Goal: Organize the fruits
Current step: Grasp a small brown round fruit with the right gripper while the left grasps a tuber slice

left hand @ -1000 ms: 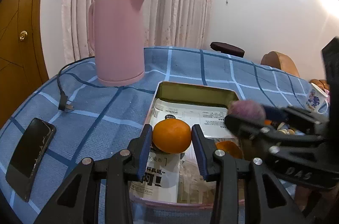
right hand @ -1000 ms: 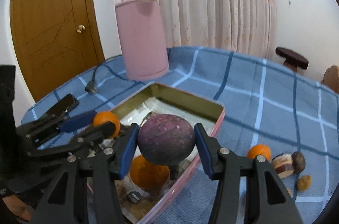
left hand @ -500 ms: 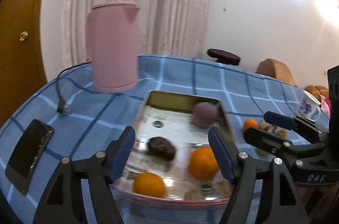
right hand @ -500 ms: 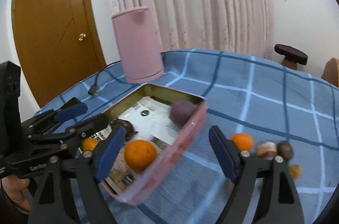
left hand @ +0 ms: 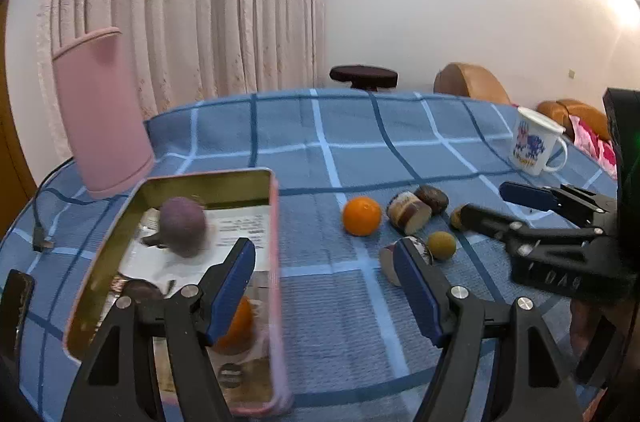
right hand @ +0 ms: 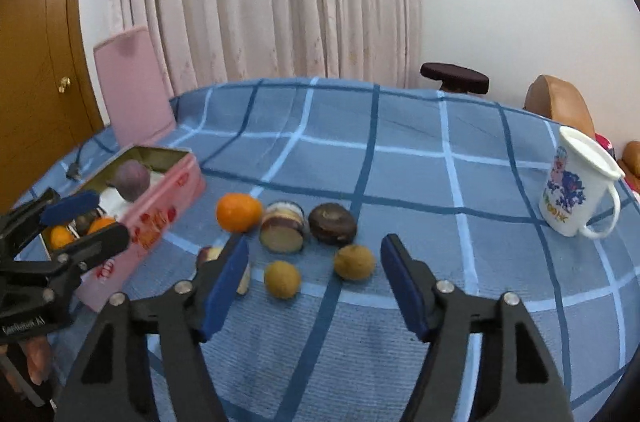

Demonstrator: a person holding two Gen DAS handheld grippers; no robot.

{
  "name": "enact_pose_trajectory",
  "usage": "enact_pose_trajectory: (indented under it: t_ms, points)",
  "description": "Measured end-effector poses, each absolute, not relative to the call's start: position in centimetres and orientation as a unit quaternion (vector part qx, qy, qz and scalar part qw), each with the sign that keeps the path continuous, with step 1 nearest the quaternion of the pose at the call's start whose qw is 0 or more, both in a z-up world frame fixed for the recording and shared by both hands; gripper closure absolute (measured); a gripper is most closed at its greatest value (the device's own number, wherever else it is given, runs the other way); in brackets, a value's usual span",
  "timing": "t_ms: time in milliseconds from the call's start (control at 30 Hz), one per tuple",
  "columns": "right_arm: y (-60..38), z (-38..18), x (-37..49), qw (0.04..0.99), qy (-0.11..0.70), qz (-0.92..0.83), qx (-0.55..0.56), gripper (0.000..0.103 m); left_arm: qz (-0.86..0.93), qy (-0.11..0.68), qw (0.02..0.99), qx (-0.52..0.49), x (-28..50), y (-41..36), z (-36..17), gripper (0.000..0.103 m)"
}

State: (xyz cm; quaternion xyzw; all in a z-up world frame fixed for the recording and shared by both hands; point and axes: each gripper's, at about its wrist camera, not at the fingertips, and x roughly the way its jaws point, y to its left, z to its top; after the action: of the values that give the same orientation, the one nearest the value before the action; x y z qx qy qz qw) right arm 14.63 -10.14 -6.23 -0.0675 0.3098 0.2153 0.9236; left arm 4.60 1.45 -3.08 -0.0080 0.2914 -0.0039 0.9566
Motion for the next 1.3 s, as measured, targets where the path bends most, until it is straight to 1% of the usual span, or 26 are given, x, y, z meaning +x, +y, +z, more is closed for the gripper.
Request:
enact_pose_trajectory:
  t_ms: [100,233,267,300,367,633,833,900,1000,1067,1100,1300]
  points:
    - [-9.4,-7.1,15.6,0.913,0.333,0.222,-0.079,0.044,-0.002,0.298,0.954,-0.010,5.2,1.2,-3.3,0.030]
    - [-8.4,-8.1,16.4,0.895,0.363,0.240,-0.094,0.044,-0.003,0.302,0.953,-0.014,5.6,1.3,-3.4,0.030]
    - [-8.1,-8.5,16.7,0.886,0.377,0.250,-0.096,0.046,-0.003,0.302,0.953,-0.013,5.6,1.2,-3.4,0.030]
    - [-8.0,-8.8,17.0,0.879,0.389,0.259,-0.092,0.057,-0.004,0.303,0.953,-0.013,5.7,1.1,-3.3,0.030]
    - [-8.4,-9.1,17.6,0.871,0.402,0.273,-0.073,0.074,-0.010,0.305,0.952,-0.014,5.7,0.8,-3.3,0.030]
    - [-10.1,-7.5,15.8,0.900,0.354,0.248,-0.051,0.075,-0.027,0.309,0.951,0.002,6.1,-0.9,-3.3,0.030]
    - [-11.6,-6.6,15.4,0.920,0.325,0.217,-0.027,0.075,-0.047,0.327,0.944,0.006,7.2,-2.2,-4.1,0.030]
    - [-11.6,-6.6,15.5,0.920,0.326,0.216,-0.024,0.074,-0.056,0.337,0.940,0.010,7.5,-2.8,-4.4,0.035]
    - [-11.7,-6.4,15.3,0.923,0.320,0.213,-0.022,0.074,-0.079,0.358,0.930,0.010,8.2,-3.6,-5.0,0.044]
    - [-11.8,-6.3,15.3,0.925,0.316,0.211,-0.020,0.075,-0.083,0.371,0.925,0.008,8.9,-3.8,-5.3,0.054]
    - [-11.8,-6.3,15.2,0.925,0.315,0.210,-0.020,0.075,-0.082,0.376,0.923,0.006,9.2,-3.8,-5.5,0.057]
    - [-11.7,-6.2,15.0,0.926,0.311,0.211,-0.026,0.074,-0.081,0.383,0.920,0.001,9.7,-3.7,-5.6,0.061]
